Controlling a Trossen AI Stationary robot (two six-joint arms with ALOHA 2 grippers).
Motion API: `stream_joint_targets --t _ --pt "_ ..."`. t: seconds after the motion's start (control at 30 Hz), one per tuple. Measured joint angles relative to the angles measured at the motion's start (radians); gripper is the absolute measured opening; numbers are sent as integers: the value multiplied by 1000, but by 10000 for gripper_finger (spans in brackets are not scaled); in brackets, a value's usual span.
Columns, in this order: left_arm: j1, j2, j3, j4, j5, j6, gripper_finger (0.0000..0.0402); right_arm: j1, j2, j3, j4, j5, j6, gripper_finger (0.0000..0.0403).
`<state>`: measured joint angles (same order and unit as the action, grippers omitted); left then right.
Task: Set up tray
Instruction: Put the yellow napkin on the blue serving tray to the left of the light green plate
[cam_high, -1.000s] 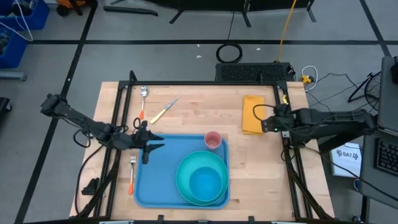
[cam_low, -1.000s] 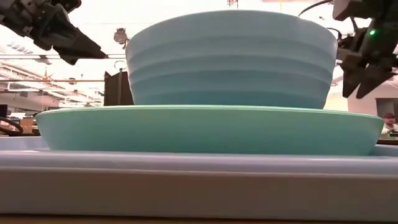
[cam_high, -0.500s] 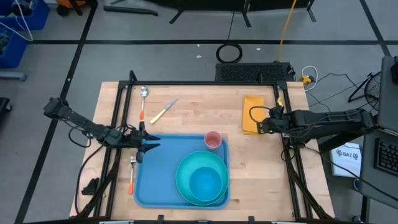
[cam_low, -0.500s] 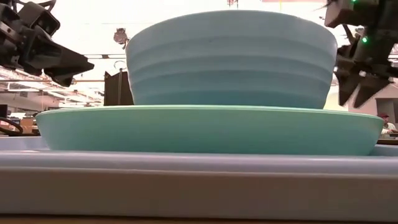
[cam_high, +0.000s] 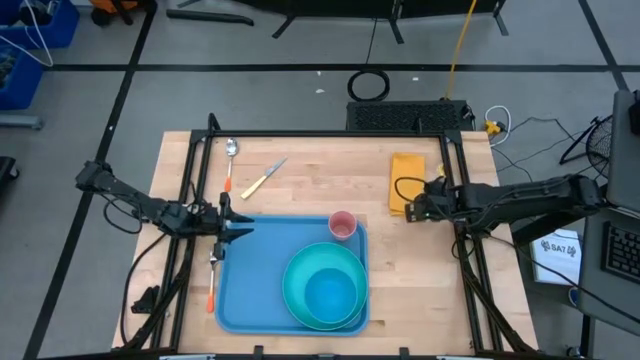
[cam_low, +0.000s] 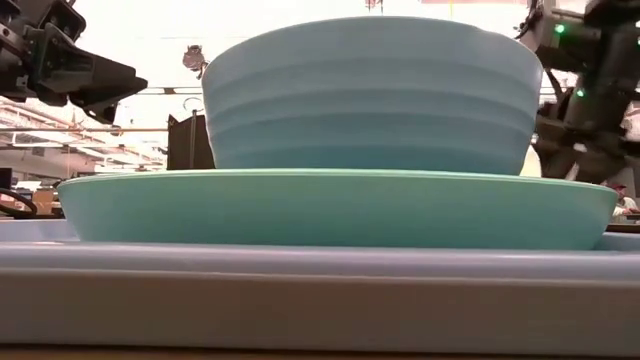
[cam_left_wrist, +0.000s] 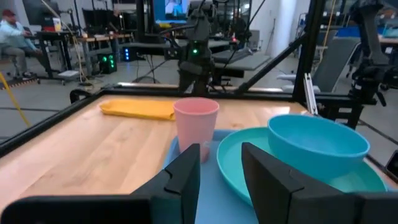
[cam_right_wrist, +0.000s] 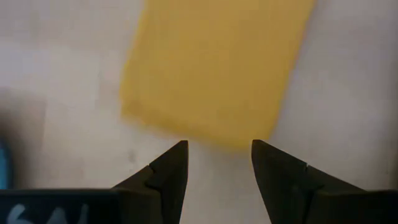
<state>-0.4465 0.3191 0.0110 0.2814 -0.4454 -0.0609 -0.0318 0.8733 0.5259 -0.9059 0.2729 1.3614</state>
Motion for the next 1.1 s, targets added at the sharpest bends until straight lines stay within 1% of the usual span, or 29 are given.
stream_joint_targets --t 0.2,0.37,0.53,0.67,0.77,0.97,1.1 --pt "0 0 0 -27 0 -5 122 -1 1 -123 91 -67 68 166" --pt "0 0 0 -33 0 -17 122 0 -2 -170 179 -64 62 166" --pt "0 0 0 -47 0 -20 122 0 -14 -173 183 -48 61 166" --pt "0 0 0 -47 0 -21 122 0 -48 -177 162 -12 67 166" --pt "0 0 0 -47 0 -22 122 -2 -71 -178 145 -6 70 166" --pt "0 0 0 -47 0 -26 122 -3 -83 -179 120 82 93 166" --pt "0 0 0 -46 0 -31 122 -3 -83 -179 126 92 93 166"
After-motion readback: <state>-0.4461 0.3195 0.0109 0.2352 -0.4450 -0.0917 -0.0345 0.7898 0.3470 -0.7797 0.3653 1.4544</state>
